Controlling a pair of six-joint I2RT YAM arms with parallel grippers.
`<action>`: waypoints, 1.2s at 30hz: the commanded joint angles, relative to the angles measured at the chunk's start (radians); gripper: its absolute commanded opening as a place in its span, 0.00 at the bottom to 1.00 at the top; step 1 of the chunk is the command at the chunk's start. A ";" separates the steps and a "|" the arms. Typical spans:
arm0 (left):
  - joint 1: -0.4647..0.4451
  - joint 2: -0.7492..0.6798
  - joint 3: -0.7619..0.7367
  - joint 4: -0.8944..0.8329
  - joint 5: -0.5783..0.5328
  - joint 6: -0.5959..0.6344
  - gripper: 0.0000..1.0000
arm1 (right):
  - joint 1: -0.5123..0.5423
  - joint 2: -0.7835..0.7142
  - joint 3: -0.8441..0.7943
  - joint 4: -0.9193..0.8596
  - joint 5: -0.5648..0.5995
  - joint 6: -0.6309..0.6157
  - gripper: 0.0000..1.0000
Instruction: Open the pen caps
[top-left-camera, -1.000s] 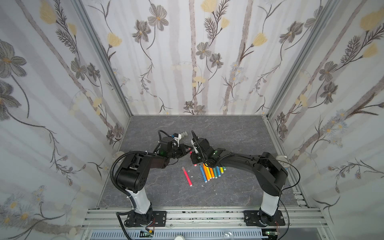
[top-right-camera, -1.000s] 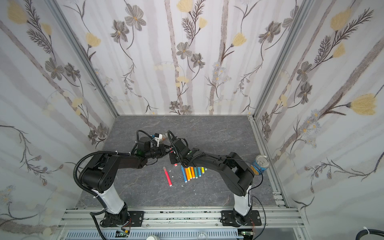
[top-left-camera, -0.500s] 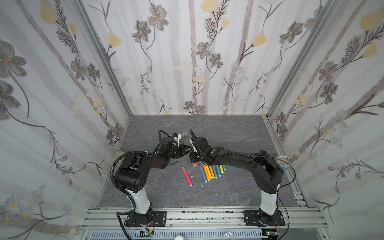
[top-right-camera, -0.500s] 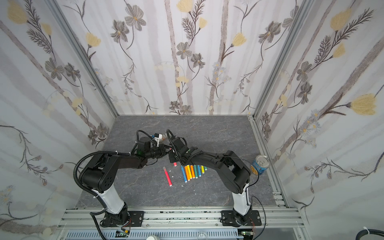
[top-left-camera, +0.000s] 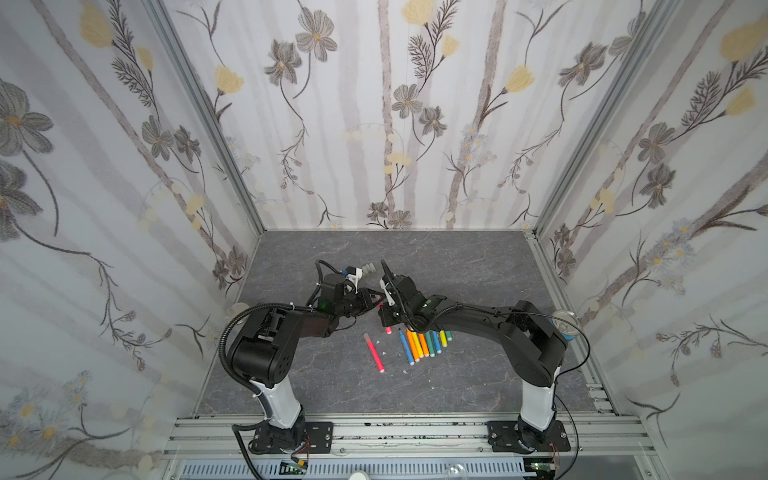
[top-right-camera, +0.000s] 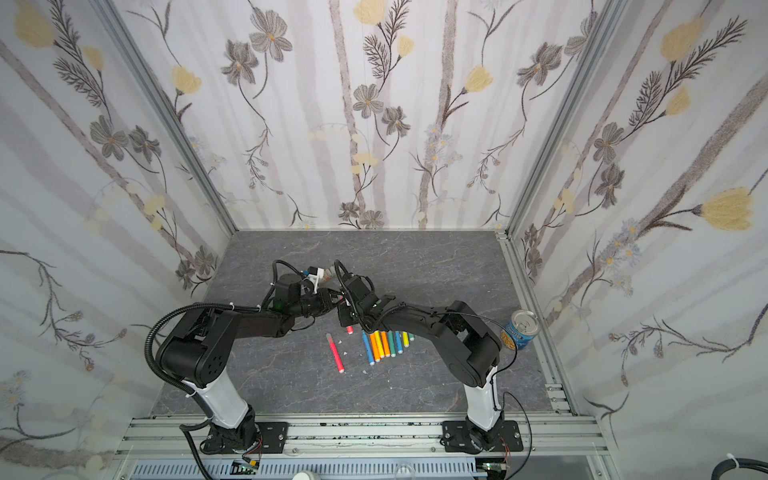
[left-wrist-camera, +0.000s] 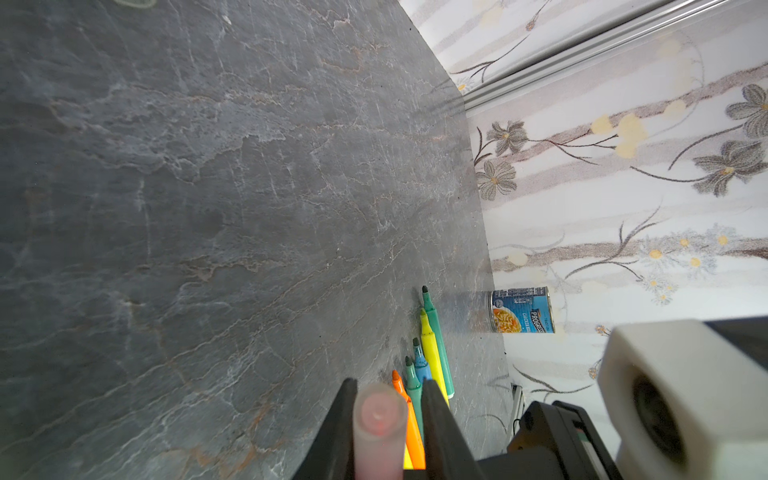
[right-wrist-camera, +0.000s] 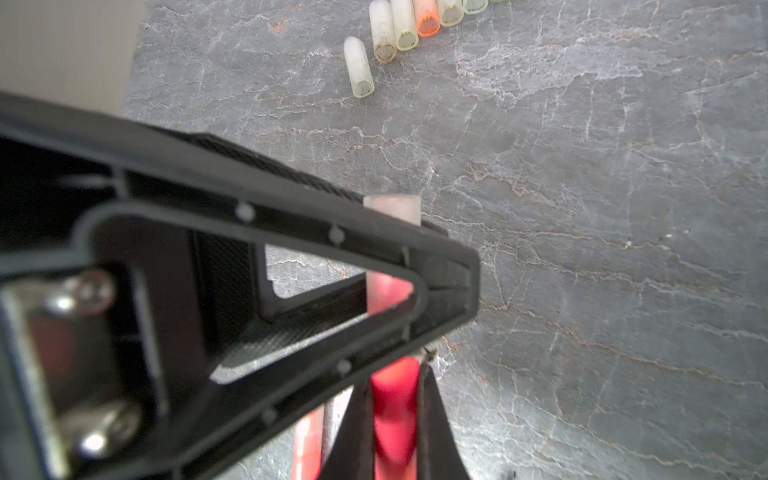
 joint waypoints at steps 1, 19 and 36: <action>0.001 -0.008 0.005 0.026 0.016 0.012 0.25 | 0.000 -0.010 -0.008 0.004 -0.009 0.001 0.00; 0.006 -0.003 0.001 0.037 0.031 0.013 0.00 | 0.002 -0.027 -0.022 0.008 -0.006 0.005 0.00; 0.051 -0.069 0.013 -0.074 -0.128 0.087 0.00 | 0.110 -0.122 -0.149 -0.011 0.031 0.027 0.00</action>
